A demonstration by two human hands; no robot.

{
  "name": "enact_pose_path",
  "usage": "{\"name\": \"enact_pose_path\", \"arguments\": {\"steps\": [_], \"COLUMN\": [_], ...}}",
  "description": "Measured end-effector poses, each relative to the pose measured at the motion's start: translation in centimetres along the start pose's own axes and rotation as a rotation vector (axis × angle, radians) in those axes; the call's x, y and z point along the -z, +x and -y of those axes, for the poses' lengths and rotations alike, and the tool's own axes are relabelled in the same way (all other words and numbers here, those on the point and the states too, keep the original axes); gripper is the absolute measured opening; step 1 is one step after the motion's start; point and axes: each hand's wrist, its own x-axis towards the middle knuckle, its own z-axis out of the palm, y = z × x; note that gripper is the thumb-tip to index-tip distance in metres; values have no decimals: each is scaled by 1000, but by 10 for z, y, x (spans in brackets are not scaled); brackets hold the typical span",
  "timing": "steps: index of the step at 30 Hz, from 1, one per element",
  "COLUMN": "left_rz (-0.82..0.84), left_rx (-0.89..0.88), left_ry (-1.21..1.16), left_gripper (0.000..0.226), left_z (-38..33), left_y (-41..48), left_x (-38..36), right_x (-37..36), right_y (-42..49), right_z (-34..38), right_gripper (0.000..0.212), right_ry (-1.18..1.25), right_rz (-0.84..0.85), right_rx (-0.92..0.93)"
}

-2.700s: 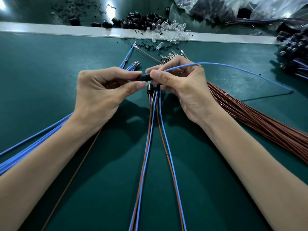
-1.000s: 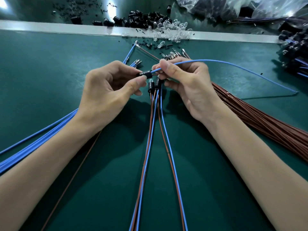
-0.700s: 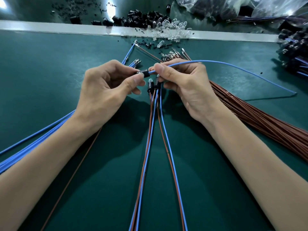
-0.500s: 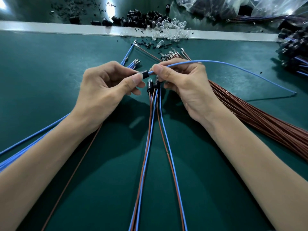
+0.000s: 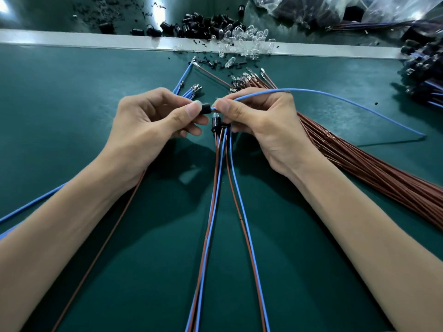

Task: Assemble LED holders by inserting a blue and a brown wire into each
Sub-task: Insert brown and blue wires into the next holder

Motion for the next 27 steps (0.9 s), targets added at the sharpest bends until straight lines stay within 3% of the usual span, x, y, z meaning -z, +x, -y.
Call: {"name": "enact_pose_path", "arguments": {"steps": [12, 18, 22, 27], "left_rz": [-3, 3, 15, 15], "left_rx": [1, 21, 29, 17], "left_ry": [5, -13, -51, -71], "left_gripper": [16, 17, 9, 14], "left_z": [0, 1, 3, 4], "left_y": [2, 3, 5, 5], "left_x": [0, 0, 1, 1], "right_x": [0, 0, 2, 4], "right_y": [-1, 0, 0, 2], "right_z": [1, 0, 2, 2], "right_gripper": [10, 13, 12, 11], "right_ry": [-69, -213, -98, -51], "right_rz": [10, -33, -81, -97], "right_rx": [77, 125, 114, 113]}}
